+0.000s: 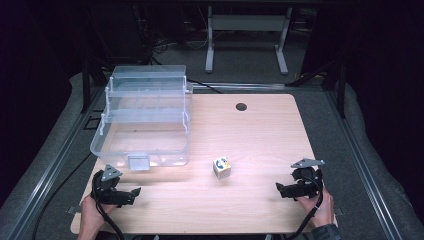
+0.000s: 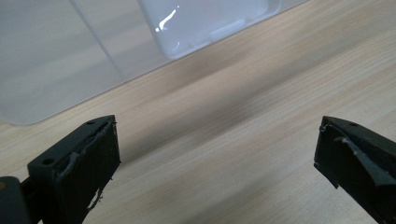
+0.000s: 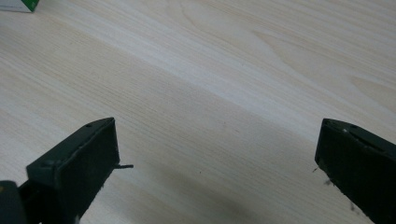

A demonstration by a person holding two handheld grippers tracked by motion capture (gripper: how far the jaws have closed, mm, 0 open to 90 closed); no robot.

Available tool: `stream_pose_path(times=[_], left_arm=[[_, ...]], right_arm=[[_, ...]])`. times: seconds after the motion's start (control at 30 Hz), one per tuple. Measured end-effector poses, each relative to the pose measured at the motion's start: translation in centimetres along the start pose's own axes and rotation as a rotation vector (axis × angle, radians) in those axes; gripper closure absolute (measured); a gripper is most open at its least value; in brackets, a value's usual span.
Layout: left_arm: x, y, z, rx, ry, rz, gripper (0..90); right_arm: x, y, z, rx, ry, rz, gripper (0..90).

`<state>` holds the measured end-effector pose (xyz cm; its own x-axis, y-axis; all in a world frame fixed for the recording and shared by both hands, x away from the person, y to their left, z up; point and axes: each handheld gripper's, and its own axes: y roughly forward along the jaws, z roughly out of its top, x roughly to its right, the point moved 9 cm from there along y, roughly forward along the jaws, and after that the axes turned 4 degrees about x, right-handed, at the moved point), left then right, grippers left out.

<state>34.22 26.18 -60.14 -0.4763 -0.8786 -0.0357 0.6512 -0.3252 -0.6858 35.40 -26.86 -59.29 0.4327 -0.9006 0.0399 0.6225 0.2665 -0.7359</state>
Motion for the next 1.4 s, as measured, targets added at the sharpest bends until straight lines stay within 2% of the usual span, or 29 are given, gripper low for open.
stream_pose_path(times=[0.1, 0.17, 0.27, 0.33, 0.37, 0.4, 0.6, 0.63, 0.67, 0.73, 0.77, 0.83, 0.87, 0.97, 1.13, 1.33, 1.37, 1.4], left_arm=[[0.0, 0.1, 0.1, 0.001, -0.004, 0.005, 0.0], [-0.1, 0.2, 0.0, -0.007, -0.008, 0.003, 0.0], [-0.1, 0.2, -0.1, -0.011, -0.011, 0.004, 0.0], [-0.2, 0.2, -0.2, -0.016, -0.008, 0.008, 0.0], [-0.2, 0.2, -0.3, -0.02, -0.008, 0.007, 0.0], [-0.1, 0.2, -0.5, -0.026, -0.011, 0.007, 0.0], [-0.1, 0.2, -0.6, -0.035, -0.004, 0.004, 0.0], [-0.1, 0.2, -0.6, -0.036, -0.005, 0.005, 0.0], [0.0, 0.2, -0.6, -0.036, -0.005, 0.004, 0.0], [0.0, 0.2, -0.6, -0.036, -0.007, 0.004, 0.0], [0.0, 0.2, -0.6, -0.037, -0.005, 0.003, 0.0], [-0.1, 0.2, -0.7, -0.038, -0.005, 0.003, 0.0], [-0.1, 0.2, -0.7, -0.039, -0.005, 0.002, 0.0], [0.0, 0.2, -0.7, -0.038, -0.005, 0.003, 0.0], [0.2, 0.3, -0.7, -0.038, -0.012, -0.01, 0.0], [0.2, 0.3, -0.7, -0.041, -0.008, -0.008, 0.0], [0.1, 0.2, -0.7, -0.041, -0.007, -0.005, 0.0], [0.1, 0.2, -0.7, -0.038, -0.007, -0.002, 0.0]], right_arm=[[-0.2, -0.1, -0.1, -0.016, 0.003, 0.013, 0.0], [-0.2, 0.1, 0.2, -0.007, 0.005, -0.001, 0.0], [-0.6, 0.0, 0.6, 0.003, 0.002, 0.019, 0.0], [-0.8, 0.1, 0.8, -0.009, -0.01, 0.024, 0.0], [-0.8, 0.1, 0.8, -0.019, -0.018, 0.012, 0.0], [-1.2, 0.2, 1.1, -0.017, -0.023, 0.04, 0.0], [-2.1, 0.3, 1.9, -0.037, -0.046, 0.044, 0.0], [-2.5, 0.4, 2.3, -0.041, -0.056, 0.05, 0.0], [-2.8, 0.4, 2.5, -0.049, -0.062, 0.075, 0.0], [-3.1, 0.6, 2.7, -0.033, -0.065, 0.079, 0.0], [-3.7, 0.6, 3.1, -0.024, -0.074, 0.108, 0.0], [-3.9, 0.7, 3.2, -0.027, -0.078, 0.095, 0.0], [-4.4, 0.7, 3.5, -0.024, -0.082, 0.116, 0.0], [-4.7, 0.9, 3.8, -0.033, -0.096, 0.111, 0.0], [-6.2, 1.4, 5.1, -0.04, -0.119, 0.154, 0.0], [-7.4, 1.9, 6.5, -0.045, -0.135, 0.181, 0.0], [-8.0, 2.1, 7.0, -0.048, -0.143, 0.195, 0.0], [-8.2, 2.2, 7.3, -0.049, -0.149, 0.189, 0.0]])
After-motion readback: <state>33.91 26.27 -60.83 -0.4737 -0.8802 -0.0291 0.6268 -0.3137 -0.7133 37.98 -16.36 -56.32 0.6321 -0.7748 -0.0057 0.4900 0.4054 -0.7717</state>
